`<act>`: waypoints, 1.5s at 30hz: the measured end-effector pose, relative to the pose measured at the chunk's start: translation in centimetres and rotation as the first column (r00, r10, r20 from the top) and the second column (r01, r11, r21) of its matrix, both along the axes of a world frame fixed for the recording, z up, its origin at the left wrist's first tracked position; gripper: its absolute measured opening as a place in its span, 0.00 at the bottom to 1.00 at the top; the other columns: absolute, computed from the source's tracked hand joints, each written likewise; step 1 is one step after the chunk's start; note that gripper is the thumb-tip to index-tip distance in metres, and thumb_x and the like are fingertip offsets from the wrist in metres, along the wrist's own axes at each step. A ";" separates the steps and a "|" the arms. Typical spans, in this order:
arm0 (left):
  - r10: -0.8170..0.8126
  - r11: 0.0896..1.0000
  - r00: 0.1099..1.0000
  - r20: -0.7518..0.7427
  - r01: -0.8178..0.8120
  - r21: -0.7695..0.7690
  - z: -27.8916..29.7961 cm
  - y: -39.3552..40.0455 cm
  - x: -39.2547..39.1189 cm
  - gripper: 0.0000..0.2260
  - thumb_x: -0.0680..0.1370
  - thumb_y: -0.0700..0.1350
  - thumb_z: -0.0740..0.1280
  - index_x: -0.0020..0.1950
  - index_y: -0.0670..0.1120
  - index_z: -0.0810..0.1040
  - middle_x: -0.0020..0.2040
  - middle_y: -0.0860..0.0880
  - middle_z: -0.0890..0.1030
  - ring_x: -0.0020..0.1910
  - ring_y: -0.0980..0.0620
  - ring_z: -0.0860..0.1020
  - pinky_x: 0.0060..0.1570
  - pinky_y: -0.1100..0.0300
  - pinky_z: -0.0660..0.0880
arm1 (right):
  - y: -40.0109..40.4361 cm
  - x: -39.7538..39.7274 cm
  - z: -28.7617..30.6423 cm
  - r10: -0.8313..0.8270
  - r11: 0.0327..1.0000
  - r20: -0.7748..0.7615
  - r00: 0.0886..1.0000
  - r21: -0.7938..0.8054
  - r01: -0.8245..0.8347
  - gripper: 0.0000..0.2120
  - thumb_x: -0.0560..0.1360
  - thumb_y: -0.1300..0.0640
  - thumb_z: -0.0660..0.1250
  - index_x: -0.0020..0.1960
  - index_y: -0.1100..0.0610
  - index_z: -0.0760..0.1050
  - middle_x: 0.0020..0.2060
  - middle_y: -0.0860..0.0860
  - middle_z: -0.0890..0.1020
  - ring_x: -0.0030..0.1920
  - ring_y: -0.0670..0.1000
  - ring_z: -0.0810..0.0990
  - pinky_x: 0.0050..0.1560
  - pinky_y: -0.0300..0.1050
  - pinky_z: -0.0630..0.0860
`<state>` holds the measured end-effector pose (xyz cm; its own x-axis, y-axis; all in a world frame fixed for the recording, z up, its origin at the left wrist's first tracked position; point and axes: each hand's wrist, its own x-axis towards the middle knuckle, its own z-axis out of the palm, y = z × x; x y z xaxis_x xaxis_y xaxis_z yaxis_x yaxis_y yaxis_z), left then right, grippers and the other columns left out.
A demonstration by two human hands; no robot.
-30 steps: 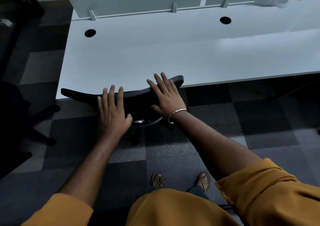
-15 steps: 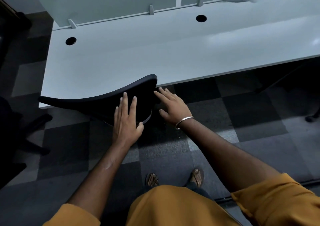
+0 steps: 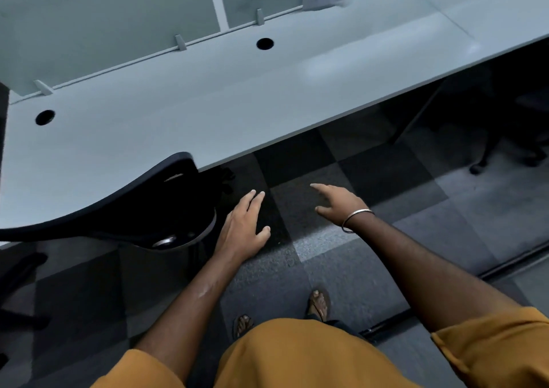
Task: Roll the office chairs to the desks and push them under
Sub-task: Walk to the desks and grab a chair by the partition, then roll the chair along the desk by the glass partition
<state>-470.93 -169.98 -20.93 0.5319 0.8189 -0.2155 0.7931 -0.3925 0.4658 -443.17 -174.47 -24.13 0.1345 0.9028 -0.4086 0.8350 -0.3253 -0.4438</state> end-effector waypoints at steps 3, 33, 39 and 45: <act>-0.057 0.998 0.998 -0.002 0.057 -0.035 0.0 0.0 3.7 0.37 0.78 0.51 0.71 0.84 0.52 0.58 0.83 0.51 0.59 0.80 0.50 0.62 0.77 0.50 0.63 | -2.1 4.2 -0.8 -0.066 0.996 -0.015 0.998 -0.058 0.065 0.31 0.78 0.47 0.69 0.79 0.41 0.64 0.67 0.49 0.80 0.65 0.54 0.79 0.62 0.54 0.78; -0.723 0.677 0.690 0.034 0.717 -0.166 -1.1 12.5 43.6 0.33 0.80 0.51 0.70 0.82 0.48 0.63 0.79 0.48 0.67 0.77 0.50 0.67 0.74 0.55 0.65 | -12.9 36.2 -2.1 -0.747 0.664 -0.006 0.665 -0.070 0.745 0.24 0.76 0.50 0.72 0.71 0.45 0.75 0.49 0.44 0.83 0.52 0.51 0.83 0.56 0.49 0.78; -0.775 0.616 0.631 0.029 0.766 -0.185 -1.8 15.7 50.6 0.33 0.79 0.52 0.71 0.82 0.49 0.64 0.78 0.48 0.69 0.76 0.50 0.68 0.74 0.56 0.66 | -12.6 40.1 -2.0 -0.827 0.561 0.001 0.563 -0.069 0.825 0.24 0.77 0.51 0.72 0.72 0.47 0.75 0.48 0.45 0.82 0.51 0.51 0.81 0.55 0.46 0.76; -0.824 0.547 0.566 0.036 0.810 -0.213 -2.4 16.2 58.5 0.33 0.79 0.52 0.71 0.82 0.50 0.65 0.77 0.49 0.70 0.76 0.50 0.69 0.73 0.55 0.68 | -13.6 44.6 -3.2 -0.890 0.456 -0.020 0.456 -0.102 0.884 0.25 0.76 0.49 0.72 0.72 0.47 0.75 0.47 0.44 0.82 0.50 0.50 0.82 0.56 0.47 0.78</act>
<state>-412.38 -153.78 -23.36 0.9305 -0.0225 -0.3655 0.2032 -0.7986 0.5666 -398.56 -188.06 -27.36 0.8188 0.2800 -0.5012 0.0491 -0.9039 -0.4249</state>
